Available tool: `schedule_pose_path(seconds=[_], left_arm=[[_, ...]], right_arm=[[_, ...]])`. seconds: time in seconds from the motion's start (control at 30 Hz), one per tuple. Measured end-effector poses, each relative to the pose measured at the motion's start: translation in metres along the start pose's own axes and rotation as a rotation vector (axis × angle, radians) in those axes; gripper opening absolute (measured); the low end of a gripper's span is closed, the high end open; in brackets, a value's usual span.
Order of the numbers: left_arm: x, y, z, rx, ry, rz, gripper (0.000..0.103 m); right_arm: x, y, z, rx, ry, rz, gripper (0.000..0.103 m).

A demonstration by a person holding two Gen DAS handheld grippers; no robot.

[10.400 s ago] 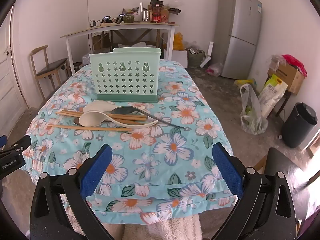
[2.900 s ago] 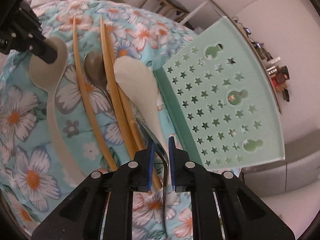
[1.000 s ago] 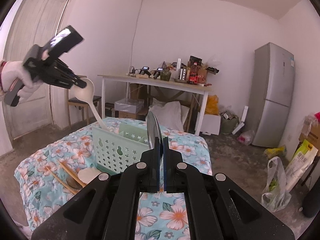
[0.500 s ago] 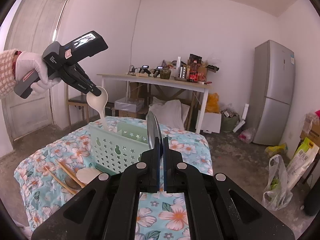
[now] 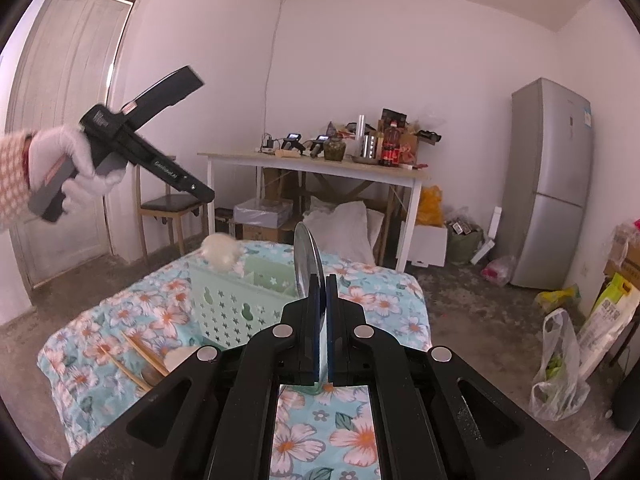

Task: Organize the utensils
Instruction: 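Lower the white spoon into the mint-green holder and open the left gripper, then carry the dark metal spoon into the holder and open the right gripper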

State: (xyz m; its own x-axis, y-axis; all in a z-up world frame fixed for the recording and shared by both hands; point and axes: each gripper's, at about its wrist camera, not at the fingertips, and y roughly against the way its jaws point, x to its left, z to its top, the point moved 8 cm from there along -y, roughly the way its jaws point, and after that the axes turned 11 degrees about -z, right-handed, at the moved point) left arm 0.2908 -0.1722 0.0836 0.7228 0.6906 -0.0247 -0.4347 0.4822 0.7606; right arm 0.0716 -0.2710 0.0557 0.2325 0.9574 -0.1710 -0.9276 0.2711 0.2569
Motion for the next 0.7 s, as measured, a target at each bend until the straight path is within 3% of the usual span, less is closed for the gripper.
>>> schedule_pose_path(seconds=[0.2, 0.4, 0.57, 0.7], left_arm=[[0.01, 0.024, -0.023, -0.146, 0.104, -0.041, 0.034], [0.017, 0.033, -0.081, -0.273, 0.254, -0.095, 0.038], [0.009, 0.028, -0.129, -0.327, 0.321, -0.132, 0.04], [0.002, 0.016, -0.163, -0.328, 0.357, -0.16, 0.041]], right_arm=[[-0.01, 0.006, 0.033, -0.049, -0.032, -0.006, 0.001], [-0.021, 0.002, 0.076, -0.12, -0.089, 0.007, 0.001], [-0.02, -0.014, 0.103, -0.159, -0.109, 0.014, 0.001], [-0.016, -0.031, 0.116, -0.181, -0.105, 0.002, 0.001]])
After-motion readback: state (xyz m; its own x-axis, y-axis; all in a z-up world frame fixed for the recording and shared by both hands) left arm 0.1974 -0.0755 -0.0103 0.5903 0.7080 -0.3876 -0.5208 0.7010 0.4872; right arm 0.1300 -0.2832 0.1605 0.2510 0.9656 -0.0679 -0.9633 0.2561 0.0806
